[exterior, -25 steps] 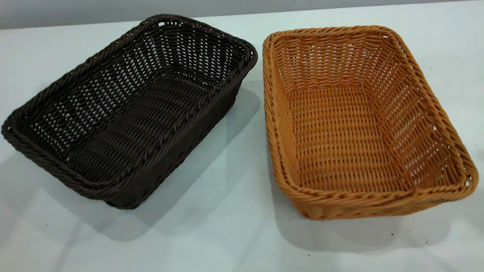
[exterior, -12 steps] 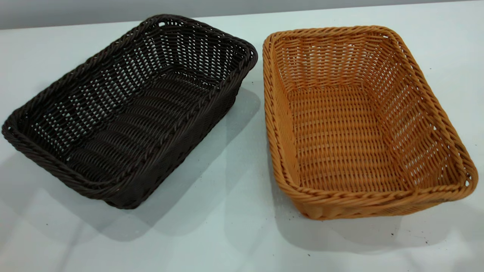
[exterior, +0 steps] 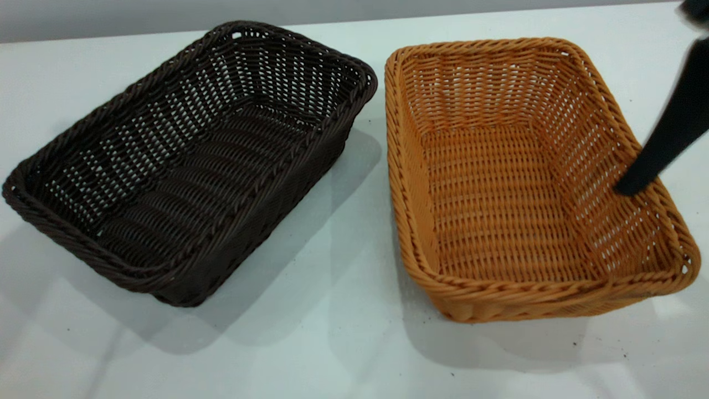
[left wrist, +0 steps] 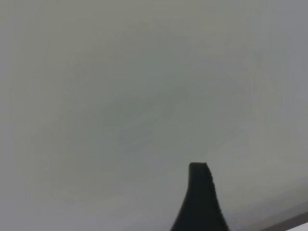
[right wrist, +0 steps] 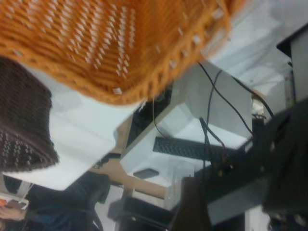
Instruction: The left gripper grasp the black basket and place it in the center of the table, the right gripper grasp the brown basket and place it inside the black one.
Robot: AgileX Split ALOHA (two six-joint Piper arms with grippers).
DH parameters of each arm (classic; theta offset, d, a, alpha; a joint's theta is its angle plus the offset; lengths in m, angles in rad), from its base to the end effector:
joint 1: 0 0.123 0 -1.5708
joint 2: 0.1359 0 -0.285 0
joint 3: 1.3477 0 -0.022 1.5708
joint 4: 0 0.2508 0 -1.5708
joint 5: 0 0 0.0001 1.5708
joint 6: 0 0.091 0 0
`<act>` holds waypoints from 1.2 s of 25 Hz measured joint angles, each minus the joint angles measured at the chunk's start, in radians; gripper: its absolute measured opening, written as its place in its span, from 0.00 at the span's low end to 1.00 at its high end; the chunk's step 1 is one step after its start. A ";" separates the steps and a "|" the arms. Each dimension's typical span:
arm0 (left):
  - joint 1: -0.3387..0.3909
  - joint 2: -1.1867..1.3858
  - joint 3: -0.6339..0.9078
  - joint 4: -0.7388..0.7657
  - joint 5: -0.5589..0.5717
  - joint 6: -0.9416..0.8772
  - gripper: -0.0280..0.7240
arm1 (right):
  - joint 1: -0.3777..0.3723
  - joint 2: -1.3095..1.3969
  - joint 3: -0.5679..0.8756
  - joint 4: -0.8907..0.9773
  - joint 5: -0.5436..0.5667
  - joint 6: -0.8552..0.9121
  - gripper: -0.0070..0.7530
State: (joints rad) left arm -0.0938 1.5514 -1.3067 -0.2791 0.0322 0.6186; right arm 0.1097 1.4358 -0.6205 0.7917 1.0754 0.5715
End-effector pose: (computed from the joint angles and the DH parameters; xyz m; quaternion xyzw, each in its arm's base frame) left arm 0.3719 -0.0358 0.3713 0.1684 0.7519 0.0748 0.6330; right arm 0.1894 0.0782 0.1868 -0.4253 -0.8414 -0.2617 0.2064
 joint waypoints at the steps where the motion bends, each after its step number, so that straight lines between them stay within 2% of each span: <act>1: 0.000 0.000 0.000 0.000 0.001 0.000 0.66 | 0.005 0.025 0.000 0.013 -0.012 -0.015 0.70; 6: 0.000 0.000 0.000 0.000 0.001 0.000 0.66 | 0.039 0.133 -0.001 0.085 -0.065 -0.116 0.70; 13: 0.000 0.000 0.001 0.000 0.001 0.000 0.66 | 0.041 0.260 -0.006 0.144 -0.097 -0.226 0.70; 30: 0.000 0.000 0.003 0.000 0.004 -0.001 0.66 | 0.041 0.384 -0.006 0.162 -0.224 -0.319 0.70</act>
State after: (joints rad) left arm -0.0938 1.5514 -1.3037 -0.2791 0.0361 0.6180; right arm 0.1510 1.8195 -0.6263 0.9540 0.8512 0.2523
